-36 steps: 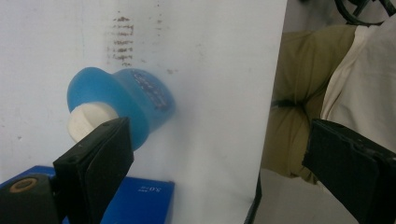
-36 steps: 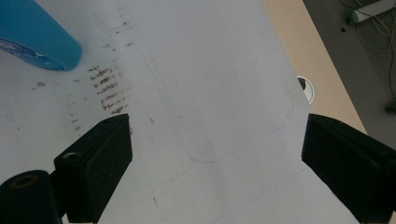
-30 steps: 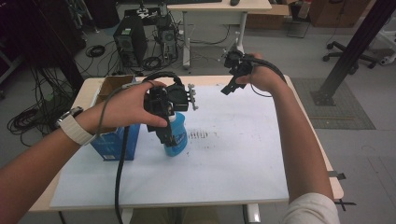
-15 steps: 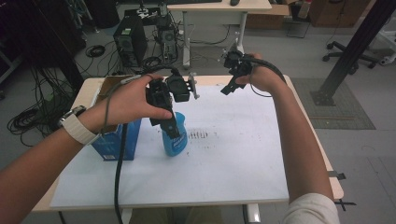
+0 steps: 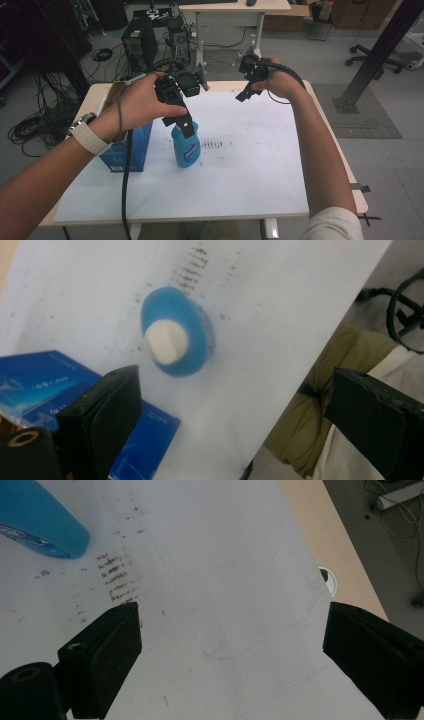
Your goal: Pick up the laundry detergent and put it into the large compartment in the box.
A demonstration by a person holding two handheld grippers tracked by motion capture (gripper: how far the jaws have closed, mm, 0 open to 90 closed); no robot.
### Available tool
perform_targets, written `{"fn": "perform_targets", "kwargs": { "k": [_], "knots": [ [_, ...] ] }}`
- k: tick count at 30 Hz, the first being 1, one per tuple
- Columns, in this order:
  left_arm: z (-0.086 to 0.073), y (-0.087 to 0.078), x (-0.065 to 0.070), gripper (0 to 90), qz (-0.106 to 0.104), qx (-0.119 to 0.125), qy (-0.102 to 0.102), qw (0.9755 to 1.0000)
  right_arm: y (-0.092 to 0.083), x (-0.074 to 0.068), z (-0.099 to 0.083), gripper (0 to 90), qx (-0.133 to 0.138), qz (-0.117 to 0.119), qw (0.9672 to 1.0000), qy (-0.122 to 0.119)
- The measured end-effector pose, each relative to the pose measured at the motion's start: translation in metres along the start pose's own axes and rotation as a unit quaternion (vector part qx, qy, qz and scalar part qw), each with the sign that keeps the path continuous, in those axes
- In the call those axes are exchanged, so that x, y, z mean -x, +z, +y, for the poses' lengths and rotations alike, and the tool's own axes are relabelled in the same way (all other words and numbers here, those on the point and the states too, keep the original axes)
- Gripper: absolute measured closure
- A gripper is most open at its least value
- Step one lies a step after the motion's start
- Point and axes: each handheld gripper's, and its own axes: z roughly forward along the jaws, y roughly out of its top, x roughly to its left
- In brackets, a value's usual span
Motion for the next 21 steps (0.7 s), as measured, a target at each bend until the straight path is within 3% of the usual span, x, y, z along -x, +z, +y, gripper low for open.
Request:
{"fn": "perform_targets", "kwargs": {
  "k": [7,8,11,21],
  "knots": [
    [0.003,0.000,-0.007,8.7,0.007,-0.003,-0.050,0.9987,0.000,0.001,0.000,8.8,0.000,0.000,1.0000,-0.001],
    [0.003,0.000,-0.007,8.7,0.007,-0.003,-0.050,0.9987,0.000,0.001,0.000,8.8,0.000,0.000,1.0000,-0.001],
    [0.004,-0.001,-0.012,8.7,0.006,-0.005,-0.076,0.9971,0.000,0.001,-0.001,8.7,-0.001,0.000,1.0000,-0.001],
    [0.005,-0.001,-0.023,8.7,0.009,0.000,-0.104,0.9945,0.000,0.001,-0.001,8.7,-0.001,-0.001,1.0000,-0.001]
  ]
}}
